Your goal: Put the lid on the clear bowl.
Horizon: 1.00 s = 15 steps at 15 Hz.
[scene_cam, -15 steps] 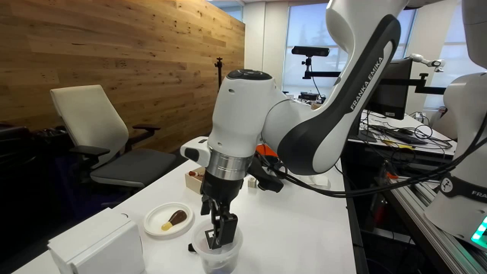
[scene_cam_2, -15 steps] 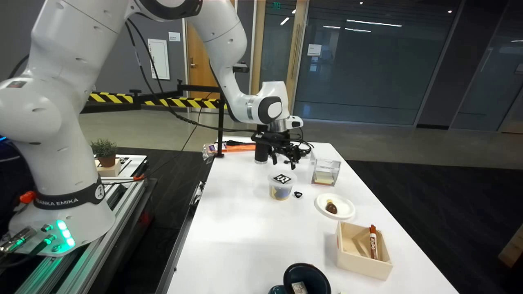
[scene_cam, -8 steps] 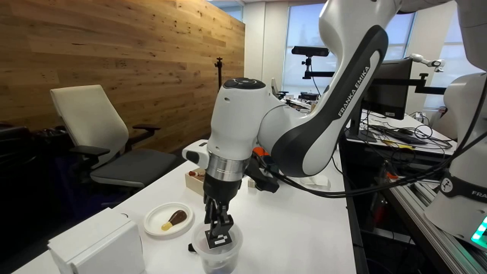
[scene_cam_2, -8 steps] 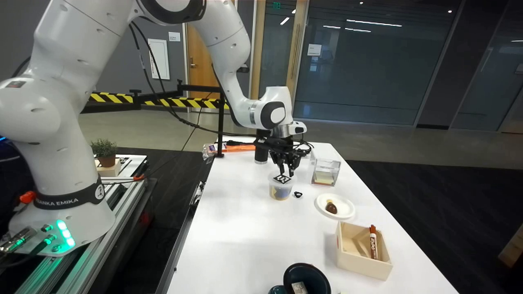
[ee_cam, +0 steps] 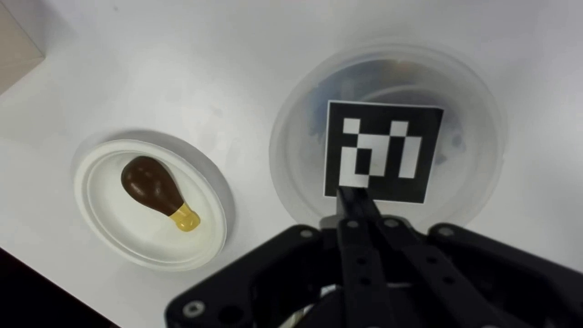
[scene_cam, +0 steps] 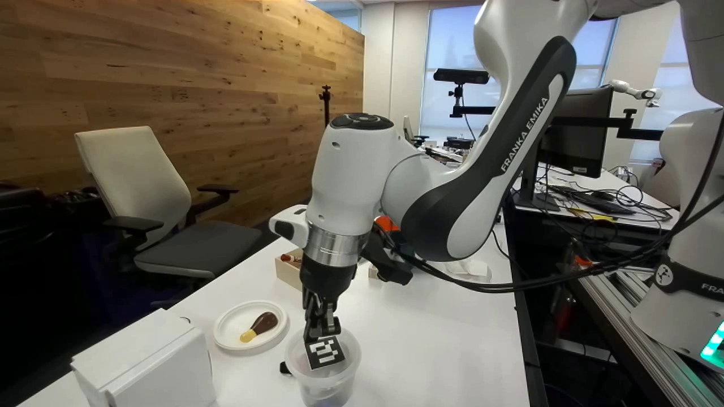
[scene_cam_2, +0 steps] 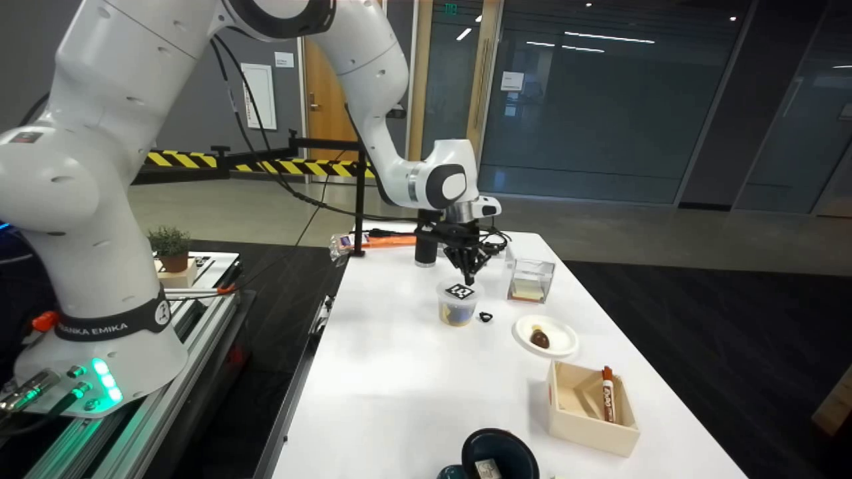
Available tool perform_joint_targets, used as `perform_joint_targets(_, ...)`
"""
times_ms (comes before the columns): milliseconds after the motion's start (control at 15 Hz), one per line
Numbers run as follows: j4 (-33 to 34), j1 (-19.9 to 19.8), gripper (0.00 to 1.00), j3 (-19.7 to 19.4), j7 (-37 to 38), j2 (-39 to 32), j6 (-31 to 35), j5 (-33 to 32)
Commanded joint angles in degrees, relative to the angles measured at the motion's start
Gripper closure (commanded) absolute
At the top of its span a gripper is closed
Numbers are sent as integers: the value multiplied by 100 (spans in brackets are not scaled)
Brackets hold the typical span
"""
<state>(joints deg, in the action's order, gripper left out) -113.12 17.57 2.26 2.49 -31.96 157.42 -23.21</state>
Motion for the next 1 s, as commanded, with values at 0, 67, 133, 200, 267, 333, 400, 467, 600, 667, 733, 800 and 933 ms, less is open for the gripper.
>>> perform_joint_targets(0,-153,17,100,28,51,11,70,192)
perform_joint_targets(67,-145,3,100,43,52,-68,61,222)
perform_joint_targets(133,-142,-27,100,73,34,-183,62,271)
perform_joint_targets(200,-142,-45,100,90,35,-340,28,335)
perform_joint_targets(267,-134,-83,100,133,8,-479,6,436)
perform_joint_targets(333,-95,-89,100,146,5,-567,-20,505)
perform_joint_targets(400,-91,-90,100,151,1,-613,-1,545)
perform_joint_targets(467,-98,-72,100,134,21,-663,-41,572)
perform_joint_targets(600,-96,-85,100,139,10,-650,-5,633)
perform_joint_targets(667,-91,-81,100,118,16,-615,20,639)
perform_joint_targets(733,-72,-127,100,169,-34,-485,76,686)
perform_joint_targets(800,-79,-85,100,122,1,-368,134,641)
perform_joint_targets(933,-181,-32,100,104,36,-43,276,587)
